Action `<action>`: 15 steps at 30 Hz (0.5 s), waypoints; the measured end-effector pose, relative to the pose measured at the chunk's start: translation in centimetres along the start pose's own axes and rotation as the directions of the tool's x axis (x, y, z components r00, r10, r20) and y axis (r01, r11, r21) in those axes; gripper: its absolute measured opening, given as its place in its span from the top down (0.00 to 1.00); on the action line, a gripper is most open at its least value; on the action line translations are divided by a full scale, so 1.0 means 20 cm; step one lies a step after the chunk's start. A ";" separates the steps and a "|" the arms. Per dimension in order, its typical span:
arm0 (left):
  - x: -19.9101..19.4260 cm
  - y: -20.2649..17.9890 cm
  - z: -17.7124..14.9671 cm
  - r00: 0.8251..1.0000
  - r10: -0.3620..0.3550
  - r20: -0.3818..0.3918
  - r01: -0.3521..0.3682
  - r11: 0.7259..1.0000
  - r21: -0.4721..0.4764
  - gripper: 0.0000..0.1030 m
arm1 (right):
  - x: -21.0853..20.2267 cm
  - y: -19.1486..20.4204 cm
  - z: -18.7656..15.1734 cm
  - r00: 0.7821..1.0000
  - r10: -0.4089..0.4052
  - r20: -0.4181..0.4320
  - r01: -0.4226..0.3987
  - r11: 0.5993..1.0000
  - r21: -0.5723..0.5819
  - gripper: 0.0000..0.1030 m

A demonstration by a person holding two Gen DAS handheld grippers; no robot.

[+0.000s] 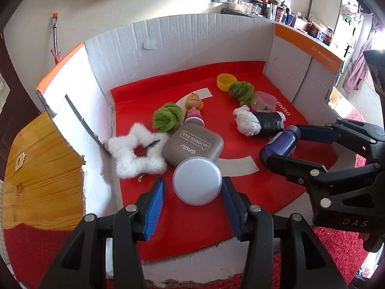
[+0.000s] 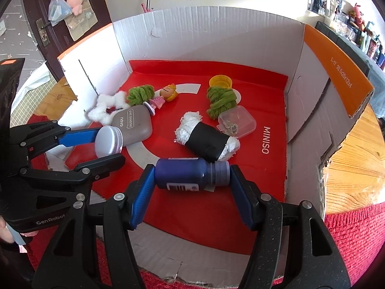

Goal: Organize objects

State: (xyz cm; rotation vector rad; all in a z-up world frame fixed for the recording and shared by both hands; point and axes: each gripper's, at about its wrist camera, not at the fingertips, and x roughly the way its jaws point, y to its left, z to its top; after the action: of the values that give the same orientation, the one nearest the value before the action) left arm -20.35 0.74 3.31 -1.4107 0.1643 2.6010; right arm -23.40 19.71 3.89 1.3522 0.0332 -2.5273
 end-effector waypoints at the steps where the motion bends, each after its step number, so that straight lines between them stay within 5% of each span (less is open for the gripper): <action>1: -0.01 0.00 0.00 1.000 0.005 0.004 -0.005 1.000 0.001 0.50 | 0.00 0.00 0.00 1.000 0.001 0.004 -0.001 1.000 0.001 0.40; 7: -0.06 -0.01 -0.02 0.999 0.031 0.040 -0.031 0.999 0.004 0.35 | -0.04 0.01 0.00 1.000 0.001 0.027 -0.001 1.000 0.001 0.39; 13: -0.13 0.01 -0.04 0.996 0.047 0.079 -0.045 0.998 -0.032 0.33 | -0.10 0.04 -0.04 0.998 -0.003 0.062 0.003 1.000 0.007 0.37; 15: -0.15 0.02 -0.05 0.994 0.059 0.094 -0.055 0.998 -0.044 0.32 | -0.13 0.04 -0.05 0.997 -0.012 0.079 0.011 1.000 0.014 0.26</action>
State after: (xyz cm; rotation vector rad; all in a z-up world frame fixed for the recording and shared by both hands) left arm -18.08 -0.14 5.32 -1.3094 0.1402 2.7266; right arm -21.00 19.73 5.44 1.2588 0.0076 -2.5934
